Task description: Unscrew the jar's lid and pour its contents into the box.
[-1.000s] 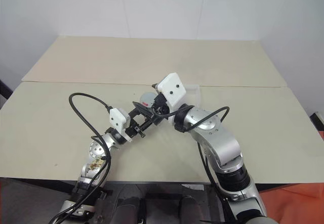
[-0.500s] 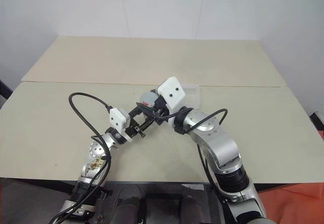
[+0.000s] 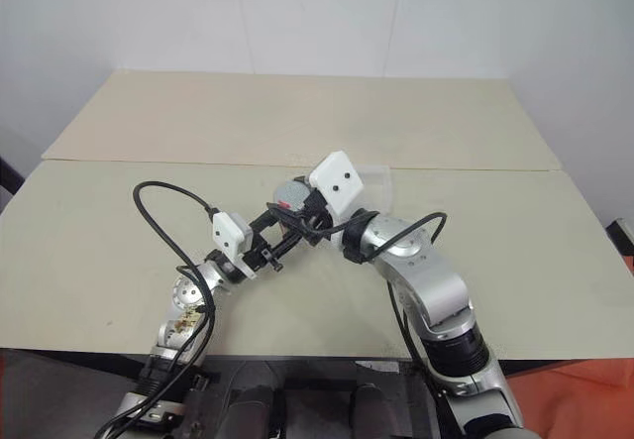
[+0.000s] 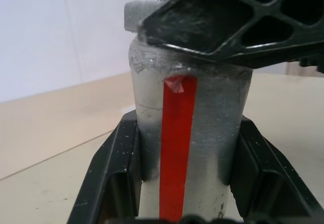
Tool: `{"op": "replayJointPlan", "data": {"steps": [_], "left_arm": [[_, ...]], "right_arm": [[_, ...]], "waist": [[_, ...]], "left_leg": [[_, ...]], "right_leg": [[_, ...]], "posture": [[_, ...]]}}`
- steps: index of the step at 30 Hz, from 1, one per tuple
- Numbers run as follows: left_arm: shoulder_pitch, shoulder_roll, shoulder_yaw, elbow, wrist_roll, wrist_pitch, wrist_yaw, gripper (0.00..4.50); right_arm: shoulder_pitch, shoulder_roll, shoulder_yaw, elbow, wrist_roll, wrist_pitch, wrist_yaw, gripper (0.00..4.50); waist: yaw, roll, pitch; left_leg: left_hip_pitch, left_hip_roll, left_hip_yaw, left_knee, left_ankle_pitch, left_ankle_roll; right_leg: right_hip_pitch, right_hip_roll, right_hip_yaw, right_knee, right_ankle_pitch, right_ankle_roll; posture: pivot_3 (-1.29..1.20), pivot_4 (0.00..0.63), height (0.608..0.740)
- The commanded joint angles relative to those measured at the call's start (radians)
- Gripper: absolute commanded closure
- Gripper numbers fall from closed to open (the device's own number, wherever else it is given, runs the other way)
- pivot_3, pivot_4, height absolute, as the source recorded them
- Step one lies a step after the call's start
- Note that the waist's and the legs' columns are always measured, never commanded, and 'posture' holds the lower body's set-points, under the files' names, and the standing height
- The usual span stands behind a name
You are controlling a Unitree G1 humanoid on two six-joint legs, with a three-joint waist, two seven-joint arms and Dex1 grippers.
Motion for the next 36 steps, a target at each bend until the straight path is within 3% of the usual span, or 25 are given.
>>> {"op": "replayJointPlan", "data": {"steps": [1, 9, 18, 21, 28, 33, 36], "left_arm": [[-0.009, 0.016, -0.018, -0.087, -0.07, 0.018, -0.074, 2.58], [0.002, 0.07, -0.038, -0.152, -0.141, 0.107, -0.18, 2.58], [-0.008, 0.087, -0.034, -0.188, -0.151, 0.141, -0.209, 2.58], [-0.01, 0.087, -0.033, -0.188, -0.148, 0.141, -0.214, 2.58], [-0.003, 0.083, -0.039, -0.2, -0.141, 0.148, -0.206, 2.58], [0.003, 0.075, -0.038, -0.194, -0.13, 0.141, -0.188, 2.58], [0.007, 0.069, -0.035, -0.19, -0.128, 0.138, -0.179, 2.58]], "right_arm": [[-0.038, -0.058, -0.002, 0.03, 0.058, -0.055, 0.165, 1.71], [-0.165, -0.128, 0.018, 0.278, 0.143, -0.205, 0.586, 1.71], [-0.375, -0.081, 0.073, 0.672, 0.087, -0.441, 1.009, 1.71], [-0.442, -0.067, 0.104, 0.791, 0.098, -0.493, 1.088, 1.71], [-0.519, -0.094, 0.189, 0.911, 0.164, -0.597, 1.099, 1.71], [-0.534, -0.081, 0.087, 0.93, 0.182, -0.493, 1.091, 0.16], [-0.503, -0.103, 0.04, 0.854, 0.178, -0.477, 1.058, 0.02]], "waist": [[-0.001, 0.0, 0.0], [-0.001, 0.0, 0.0], [-0.002, 0.0, 0.0], [-0.001, 0.001, 0.0], [0.001, 0.001, 0.001], [0.0, 0.001, 0.001], [0.004, 0.001, 0.001]], "left_leg": [[0.0, 0.0, 0.0, 0.0, 0.0, 0.0], [0.0, 0.0, 0.0, 0.0, 0.0, 0.0], [0.0, 0.0, 0.0, 0.0, 0.0, 0.0], [0.0, 0.0, 0.0, 0.0, 0.0, 0.0], [0.0, 0.001, 0.0, -0.001, 0.0, 0.0], [0.0, 0.001, 0.0, -0.001, 0.0, 0.0], [-0.001, 0.001, 0.0, -0.001, 0.0, 0.0]], "right_leg": [[0.0, 0.0, 0.0, 0.0, 0.0, 0.0], [0.0, 0.0, 0.0, 0.0, 0.0, 0.0], [0.0, 0.0, 0.0, 0.0, 0.0, 0.0], [0.0, 0.001, 0.0, 0.0, 0.0, 0.0], [-0.001, 0.0, 0.0, 0.0, 0.0, 0.0], [-0.001, 0.0, 0.0, 0.001, 0.0, -0.001], [-0.001, 0.0, -0.001, 0.001, 0.0, -0.001]], "posture": [[0.0, 0.15, 0.74], [0.0, 0.15, 0.74], [0.0, 0.15, 0.74], [0.0, 0.15, 0.74], [0.0, 0.15, 0.74], [0.0, 0.15, 0.74], [0.0, 0.15, 0.74]]}}
